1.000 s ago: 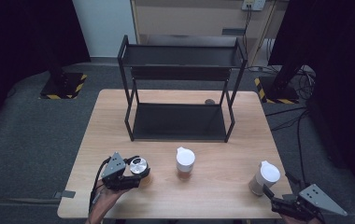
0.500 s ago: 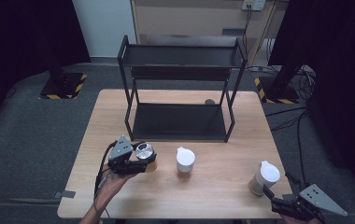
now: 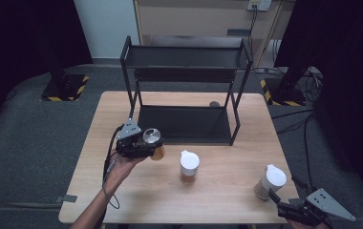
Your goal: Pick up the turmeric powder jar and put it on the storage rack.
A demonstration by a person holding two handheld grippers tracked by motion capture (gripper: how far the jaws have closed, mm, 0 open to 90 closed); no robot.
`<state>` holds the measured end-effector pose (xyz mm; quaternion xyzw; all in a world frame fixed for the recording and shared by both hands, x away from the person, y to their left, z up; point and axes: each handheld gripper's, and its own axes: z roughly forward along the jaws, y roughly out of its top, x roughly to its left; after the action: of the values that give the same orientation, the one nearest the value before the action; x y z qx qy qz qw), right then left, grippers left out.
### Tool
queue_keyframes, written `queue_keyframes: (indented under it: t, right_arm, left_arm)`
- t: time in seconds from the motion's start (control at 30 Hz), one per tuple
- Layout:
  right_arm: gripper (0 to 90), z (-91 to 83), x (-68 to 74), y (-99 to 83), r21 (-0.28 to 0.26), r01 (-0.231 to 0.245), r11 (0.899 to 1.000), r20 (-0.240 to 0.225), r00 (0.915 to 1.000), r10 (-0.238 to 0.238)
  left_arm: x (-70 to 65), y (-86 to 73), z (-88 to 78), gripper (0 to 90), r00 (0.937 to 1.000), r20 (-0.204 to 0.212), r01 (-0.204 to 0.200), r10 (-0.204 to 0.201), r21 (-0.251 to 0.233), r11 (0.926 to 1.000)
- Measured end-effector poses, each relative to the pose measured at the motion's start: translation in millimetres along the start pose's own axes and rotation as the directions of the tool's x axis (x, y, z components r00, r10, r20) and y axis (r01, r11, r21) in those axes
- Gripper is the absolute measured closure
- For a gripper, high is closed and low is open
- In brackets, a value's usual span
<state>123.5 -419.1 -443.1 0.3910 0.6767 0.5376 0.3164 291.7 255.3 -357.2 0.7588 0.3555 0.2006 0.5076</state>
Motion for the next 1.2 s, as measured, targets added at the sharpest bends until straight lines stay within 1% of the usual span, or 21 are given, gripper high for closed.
queue_keyframes:
  t: [0.03,0.07,0.1,0.13,0.27,0.33,0.37,0.4,0.5,0.57,0.6,0.67,0.77,0.8,0.83,0.87,0.93,1.0,1.07,1.17,1.2]
  right_arm:
    - [3.9,0.0,0.0,0.0,0.0,0.0,1.0,0.0,1.0,0.0]
    - [3.9,-0.1,-0.1,-0.1,0.0,-0.001,1.0,0.0,1.0,0.001]
    - [4.0,-0.1,-0.3,-0.2,-0.001,-0.002,1.0,-0.001,1.0,0.002]
    - [3.9,-0.2,-0.4,-0.3,-0.001,-0.002,1.0,-0.001,1.0,0.002]
    - [3.9,-0.4,-0.4,-0.3,-0.002,-0.001,1.0,-0.002,1.0,0.001]
    - [4.0,-0.4,-0.7,-0.4,-0.002,-0.002,1.0,-0.003,1.0,0.002]
    - [4.0,-0.3,-0.7,-0.4,-0.002,-0.002,1.0,-0.003,1.0,0.002]
    - [4.0,-0.3,-0.6,-0.3,-0.002,-0.002,1.0,-0.003,1.0,0.002]
    - [4.0,-0.1,-0.5,-0.1,0.0,-0.001,1.0,-0.004,1.0,0.001]
    - [4.0,-0.1,-0.5,-0.1,0.0,-0.001,1.0,-0.004,1.0,0.001]
    - [4.0,-0.1,-0.5,-0.1,0.0,-0.001,1.0,-0.004,1.0,0.001]
    - [4.0,-0.3,-0.8,-0.4,-0.002,-0.002,1.0,-0.004,1.0,0.002]
    - [4.0,-0.5,-0.9,-0.5,-0.002,-0.003,1.0,-0.004,1.0,0.003]
    - [4.0,-0.5,-0.9,-0.5,-0.002,-0.003,1.0,-0.004,1.0,0.003]
    - [4.0,-0.4,-1.0,-0.5,-0.002,-0.003,1.0,-0.004,1.0,0.003]
    - [4.0,-0.3,-1.1,-0.5,-0.001,-0.003,1.0,-0.005,1.0,0.003]
    - [4.0,-0.4,-1.1,-0.5,-0.002,-0.002,1.0,-0.006,1.0,0.002]
    - [4.0,-0.7,-1.1,-0.6,-0.003,-0.002,1.0,-0.007,1.0,0.002]
    - [4.0,-0.6,-1.6,-0.9,-0.004,-0.004,1.0,-0.008,1.0,0.004]
    - [4.0,-0.9,-1.6,-0.9,-0.004,-0.004,1.0,-0.009,1.0,0.004]
    - [4.1,-0.9,-1.7,-0.9,-0.004,-0.004,1.0,-0.009,1.0,0.003]
  left_arm:
    - [0.0,0.0,0.0,33.8,1.0,0.0,0.0,0.0,0.0,1.0]
    - [0.2,4.0,4.4,33.8,0.9999,-0.016,-0.005,0.005,0.007,1.0]
    - [0.2,4.0,4.4,33.8,0.9999,-0.016,-0.005,0.005,0.007,1.0]
    - [0.7,8.1,9.2,33.8,0.9994,-0.035,-0.003,0.003,0.012,0.9999]
    - [6.2,13.5,18.4,33.8,0.998,-0.058,0.025,-0.024,0.01,0.9996]
    - [7.7,16.6,23.6,33.8,0.9968,-0.077,0.023,-0.022,0.014,0.9996]
    - [7.7,16.6,23.6,33.8,0.9968,-0.077,0.023,-0.022,0.014,0.9996]
    - [9.7,19.6,29.2,33.8,0.9955,-0.092,0.024,-0.022,0.021,0.9995]
    - [12.7,24.0,37.9,33.8,0.9927,-0.119,0.024,-0.02,0.032,0.9992]
    - [14.2,27.0,44.9,33.8,0.9896,-0.142,0.028,-0.023,0.039,0.9988]
    - [14.2,27.0,44.9,33.9,0.9896,-0.142,0.028,-0.023,0.039,0.9988]
    - [15.6,29.1,53.2,33.8,0.9858,-0.167,0.029,-0.022,0.038,0.9989]
    - [16.4,29.4,61.5,33.9,0.9827,-0.183,0.036,-0.03,0.029,0.9989]
    - [16.4,29.4,61.5,33.9,0.9827,-0.183,0.036,-0.03,0.029,0.9989]
    - [15.7,30.4,65.1,33.9,0.9804,-0.195,0.034,-0.027,0.033,0.9989]
    - [16.1,30.1,69.5,33.9,0.9777,-0.206,0.05,-0.044,0.024,0.9984]
    - [16.4,30.3,74.8,33.9,0.9749,-0.216,0.062,-0.056,0.021,0.9979]
    - [15.1,30.9,80.5,33.9,0.9719,-0.231,0.054,-0.047,0.026,0.9982]
    - [14.6,30.7,86.4,33.9,0.9681,-0.246,0.056,-0.048,0.025,0.9981]
    - [13.6,30.0,93.9,33.9,0.9628,-0.269,0.038,-0.027,0.036,0.9986]
    - [13.4,28.6,96.6,33.9,0.9608,-0.276,0.04,-0.029,0.035,0.9986]
